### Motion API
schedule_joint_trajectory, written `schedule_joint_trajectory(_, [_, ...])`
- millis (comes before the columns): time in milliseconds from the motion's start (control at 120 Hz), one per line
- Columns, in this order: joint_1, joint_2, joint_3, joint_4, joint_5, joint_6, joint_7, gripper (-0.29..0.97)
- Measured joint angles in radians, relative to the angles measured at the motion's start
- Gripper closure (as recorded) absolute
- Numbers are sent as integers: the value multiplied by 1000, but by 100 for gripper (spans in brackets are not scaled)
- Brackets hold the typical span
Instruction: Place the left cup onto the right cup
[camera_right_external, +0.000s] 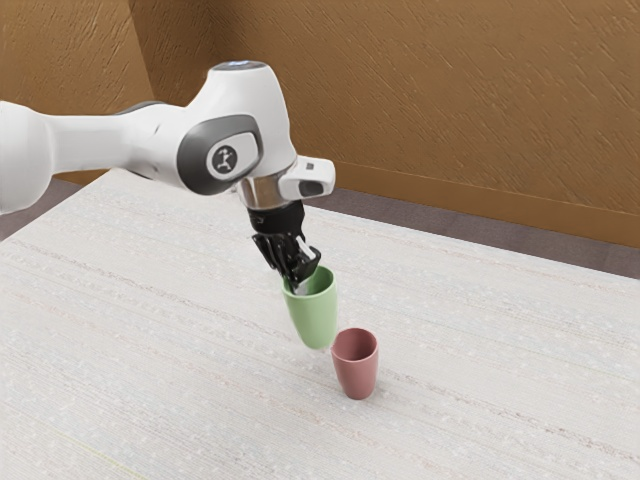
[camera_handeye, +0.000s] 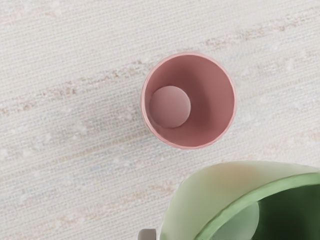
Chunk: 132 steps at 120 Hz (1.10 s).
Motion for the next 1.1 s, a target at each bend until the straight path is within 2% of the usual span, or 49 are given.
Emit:
schedule_joint_trajectory(692, [-3, 138, -2, 91, 5, 83, 2, 78])
schedule_joint_trajectory(1100, [-3, 196, -2, 96, 3, 138, 1, 78])
